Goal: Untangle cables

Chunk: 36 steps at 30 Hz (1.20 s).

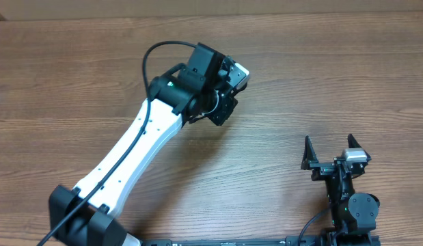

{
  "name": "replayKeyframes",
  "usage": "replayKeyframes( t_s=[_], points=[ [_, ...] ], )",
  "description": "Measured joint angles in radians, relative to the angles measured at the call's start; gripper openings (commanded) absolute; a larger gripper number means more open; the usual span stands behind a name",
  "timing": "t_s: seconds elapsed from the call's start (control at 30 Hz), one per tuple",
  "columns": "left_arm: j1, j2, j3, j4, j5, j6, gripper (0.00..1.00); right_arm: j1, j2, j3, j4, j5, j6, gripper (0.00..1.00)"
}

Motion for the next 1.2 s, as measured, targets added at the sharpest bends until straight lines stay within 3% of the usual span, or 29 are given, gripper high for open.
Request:
replayKeyframes(
  t_s=[0.47,0.57,0.8,1.07,1.2],
  points=[
    [0.0,-0.193,0.002,-0.21,0.206,-0.021,0.04,0.0,0.0,0.0,0.0,-0.004,0.0,1.0],
    [0.0,-0.197,0.003,-0.231,0.308,0.011,0.04,0.0,0.0,0.0,0.001,-0.051,0.048,1.0],
    [0.069,-0.202,0.003,-0.202,0.617,0.05,0.04,0.0,0.0,0.0,0.006,-0.12,0.411,1.0],
    [0.305,-0.202,0.003,-0.201,1.081,0.084,0.04,0.0,0.0,0.0,0.021,-0.261,0.501,1.0],
    [0.371,-0.203,0.003,-0.225,1.205,0.084,0.04,0.0,0.0,0.006,-0.026,-0.324,0.505,1.0]
  ],
)
